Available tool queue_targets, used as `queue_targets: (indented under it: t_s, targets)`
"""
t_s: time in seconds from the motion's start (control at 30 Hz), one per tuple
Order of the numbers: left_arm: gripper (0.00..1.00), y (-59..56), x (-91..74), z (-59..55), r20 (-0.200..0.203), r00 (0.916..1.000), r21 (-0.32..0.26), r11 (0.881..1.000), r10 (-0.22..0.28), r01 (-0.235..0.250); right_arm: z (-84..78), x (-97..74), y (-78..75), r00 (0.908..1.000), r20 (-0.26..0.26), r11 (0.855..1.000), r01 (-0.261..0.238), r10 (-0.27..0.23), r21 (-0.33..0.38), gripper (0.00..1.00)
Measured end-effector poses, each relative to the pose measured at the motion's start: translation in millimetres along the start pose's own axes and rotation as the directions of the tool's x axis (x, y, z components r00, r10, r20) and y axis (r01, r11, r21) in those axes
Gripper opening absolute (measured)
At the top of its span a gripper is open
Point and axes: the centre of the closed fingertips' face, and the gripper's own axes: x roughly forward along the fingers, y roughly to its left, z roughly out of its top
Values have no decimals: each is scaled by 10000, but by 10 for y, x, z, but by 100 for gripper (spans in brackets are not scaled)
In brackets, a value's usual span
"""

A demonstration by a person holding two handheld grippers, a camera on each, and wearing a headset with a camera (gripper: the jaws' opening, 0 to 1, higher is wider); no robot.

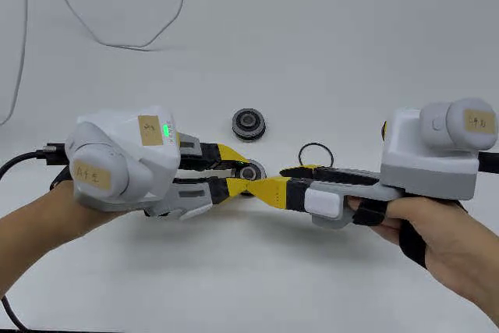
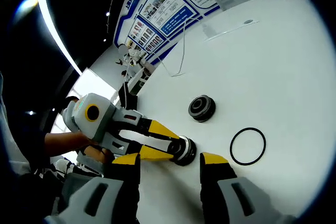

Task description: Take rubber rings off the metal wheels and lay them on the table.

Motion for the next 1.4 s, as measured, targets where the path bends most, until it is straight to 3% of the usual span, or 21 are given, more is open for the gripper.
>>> queue_targets:
  t_s: [0.57,1.13,1.4]
  targets:
    - [14,-7,-7,0,148,9998,0,9999,105,-105,18,141,18,9999,-143,9983,-70,79,586,53]
    - [13,-9,-8,7,144,9999,98,9999,88,-89,-37,128,42,9985,-457,9954,-249,292,928,49]
    - [13,-11,-8,12,135,9999,120,9999,85,-86,-42,114,39,9986,-256,9895,-415,454,1383,42]
